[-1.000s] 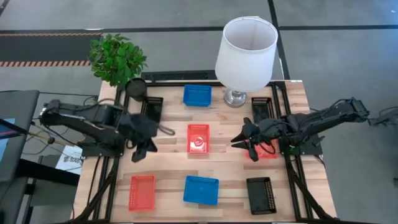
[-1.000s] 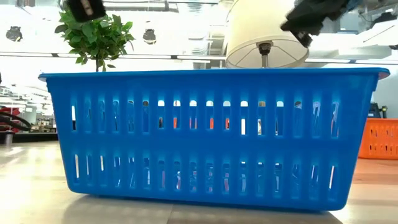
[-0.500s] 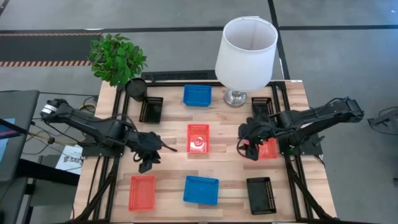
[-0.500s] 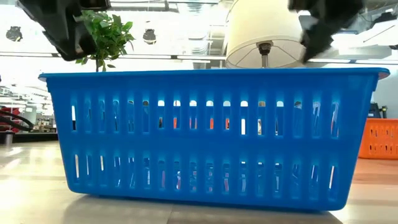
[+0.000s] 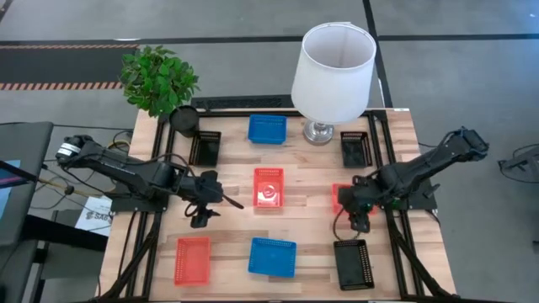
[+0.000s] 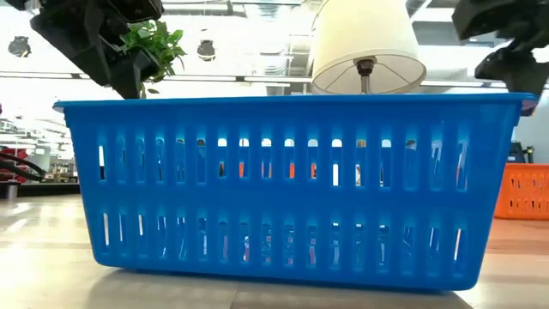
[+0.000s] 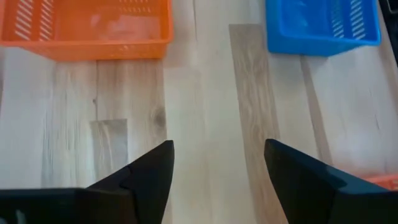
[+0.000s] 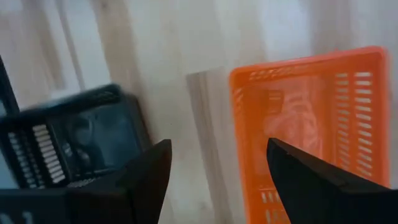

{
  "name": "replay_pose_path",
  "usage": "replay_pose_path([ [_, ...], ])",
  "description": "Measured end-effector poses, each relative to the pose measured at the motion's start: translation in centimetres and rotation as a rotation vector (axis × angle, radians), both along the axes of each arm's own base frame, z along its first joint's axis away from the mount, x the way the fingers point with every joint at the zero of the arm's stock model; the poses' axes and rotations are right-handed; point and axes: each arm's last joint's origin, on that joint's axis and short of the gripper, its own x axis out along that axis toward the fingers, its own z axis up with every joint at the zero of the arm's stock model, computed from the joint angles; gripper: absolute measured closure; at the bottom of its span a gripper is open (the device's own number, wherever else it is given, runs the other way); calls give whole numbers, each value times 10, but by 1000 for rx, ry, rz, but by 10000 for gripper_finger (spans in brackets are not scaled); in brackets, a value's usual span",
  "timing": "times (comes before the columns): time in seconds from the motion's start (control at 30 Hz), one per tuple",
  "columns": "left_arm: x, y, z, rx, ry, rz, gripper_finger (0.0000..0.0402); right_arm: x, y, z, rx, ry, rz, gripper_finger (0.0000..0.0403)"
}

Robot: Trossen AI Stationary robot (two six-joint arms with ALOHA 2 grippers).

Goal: Stack baskets by color
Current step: Stack the bottom orange bin on top of the center orange bin

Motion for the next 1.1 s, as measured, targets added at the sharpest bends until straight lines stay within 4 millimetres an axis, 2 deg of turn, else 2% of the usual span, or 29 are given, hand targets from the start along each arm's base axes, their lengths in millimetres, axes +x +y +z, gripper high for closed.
replay_pose_path([
  [0.13,-2,0,-8,-11,20,-9,168,3,8,-6,-44,10,26,117],
  [0.37,-20,-15,-35,-185,187,-115,175,6,14,-13,-52,45,12,117],
  [0.7,-34,-46,-37,-203,224,-228,176,8,12,-13,-72,34,1,117],
  [0.93,-39,-53,-38,-159,214,-147,176,13,8,-13,-102,-15,-2,117],
  [1.1,-32,-58,-46,-185,255,-55,176,16,3,-12,-139,-35,-13,117],
])
